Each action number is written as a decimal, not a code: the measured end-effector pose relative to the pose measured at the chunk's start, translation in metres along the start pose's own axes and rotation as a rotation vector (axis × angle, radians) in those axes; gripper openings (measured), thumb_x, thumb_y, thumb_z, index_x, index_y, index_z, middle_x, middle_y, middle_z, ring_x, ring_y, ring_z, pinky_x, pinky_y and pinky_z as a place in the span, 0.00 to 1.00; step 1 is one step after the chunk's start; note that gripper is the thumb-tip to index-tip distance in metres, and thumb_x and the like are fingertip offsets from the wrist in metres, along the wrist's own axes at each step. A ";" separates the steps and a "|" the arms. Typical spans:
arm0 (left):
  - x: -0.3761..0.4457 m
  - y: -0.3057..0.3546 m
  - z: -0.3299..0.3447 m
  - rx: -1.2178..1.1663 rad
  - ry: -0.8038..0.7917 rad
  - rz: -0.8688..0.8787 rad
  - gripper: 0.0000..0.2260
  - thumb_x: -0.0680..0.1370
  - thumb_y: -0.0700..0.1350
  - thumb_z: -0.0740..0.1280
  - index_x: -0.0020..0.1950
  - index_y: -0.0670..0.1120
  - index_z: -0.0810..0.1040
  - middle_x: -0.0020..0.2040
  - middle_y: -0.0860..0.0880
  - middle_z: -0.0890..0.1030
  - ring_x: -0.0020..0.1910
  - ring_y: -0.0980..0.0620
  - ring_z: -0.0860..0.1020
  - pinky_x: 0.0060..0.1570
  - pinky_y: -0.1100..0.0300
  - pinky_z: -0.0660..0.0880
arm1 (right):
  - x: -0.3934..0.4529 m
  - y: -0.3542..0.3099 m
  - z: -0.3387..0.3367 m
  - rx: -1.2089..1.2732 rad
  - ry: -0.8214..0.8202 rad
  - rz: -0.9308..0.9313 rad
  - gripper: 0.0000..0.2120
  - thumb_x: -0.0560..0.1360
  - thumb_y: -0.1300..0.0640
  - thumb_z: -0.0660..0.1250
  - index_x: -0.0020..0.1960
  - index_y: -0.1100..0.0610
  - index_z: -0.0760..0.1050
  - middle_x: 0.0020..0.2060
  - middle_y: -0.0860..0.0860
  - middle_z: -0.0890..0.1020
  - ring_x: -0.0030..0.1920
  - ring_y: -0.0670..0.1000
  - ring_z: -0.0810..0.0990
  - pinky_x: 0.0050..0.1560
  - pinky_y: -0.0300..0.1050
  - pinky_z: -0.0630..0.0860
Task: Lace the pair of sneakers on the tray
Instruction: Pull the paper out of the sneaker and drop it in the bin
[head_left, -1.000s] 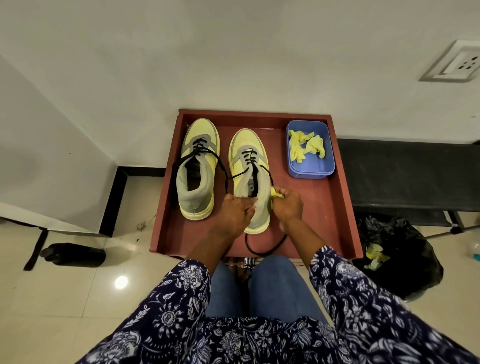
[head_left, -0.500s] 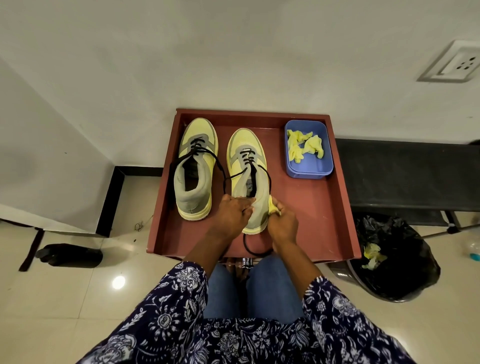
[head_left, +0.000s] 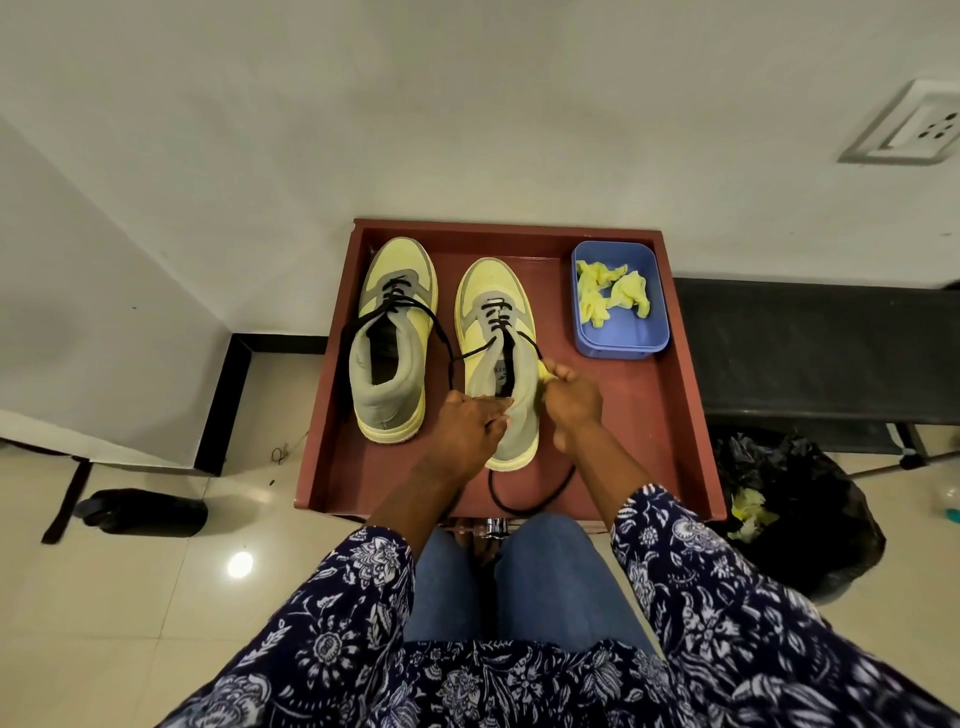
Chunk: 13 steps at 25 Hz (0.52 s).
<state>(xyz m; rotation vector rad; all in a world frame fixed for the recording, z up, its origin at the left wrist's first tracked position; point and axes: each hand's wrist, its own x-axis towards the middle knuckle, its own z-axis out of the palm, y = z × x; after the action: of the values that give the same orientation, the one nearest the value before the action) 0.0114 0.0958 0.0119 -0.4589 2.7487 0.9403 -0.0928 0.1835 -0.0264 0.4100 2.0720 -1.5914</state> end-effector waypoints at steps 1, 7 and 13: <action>-0.001 0.001 -0.001 -0.006 0.005 -0.011 0.20 0.77 0.50 0.55 0.64 0.43 0.74 0.63 0.45 0.77 0.60 0.43 0.73 0.57 0.61 0.59 | 0.004 -0.001 0.000 -0.010 -0.008 -0.013 0.15 0.74 0.66 0.62 0.58 0.57 0.78 0.50 0.50 0.82 0.48 0.49 0.80 0.51 0.46 0.79; -0.004 0.008 0.001 -0.082 0.118 -0.062 0.14 0.79 0.41 0.61 0.64 0.42 0.74 0.64 0.45 0.76 0.63 0.47 0.73 0.62 0.62 0.61 | -0.033 0.028 -0.010 -0.123 0.042 -0.095 0.18 0.73 0.68 0.59 0.59 0.58 0.78 0.54 0.52 0.82 0.52 0.50 0.79 0.57 0.46 0.77; -0.004 0.015 0.001 -0.086 0.135 -0.112 0.15 0.79 0.41 0.59 0.66 0.43 0.72 0.66 0.46 0.74 0.65 0.47 0.69 0.62 0.64 0.59 | -0.075 0.051 0.000 -0.268 0.125 -0.104 0.14 0.73 0.68 0.60 0.52 0.60 0.81 0.46 0.57 0.84 0.45 0.56 0.79 0.45 0.46 0.75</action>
<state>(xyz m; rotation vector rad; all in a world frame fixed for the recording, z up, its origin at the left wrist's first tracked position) 0.0105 0.1087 0.0206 -0.7078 2.7740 1.0382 -0.0046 0.2017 -0.0265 0.3172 2.3977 -1.3477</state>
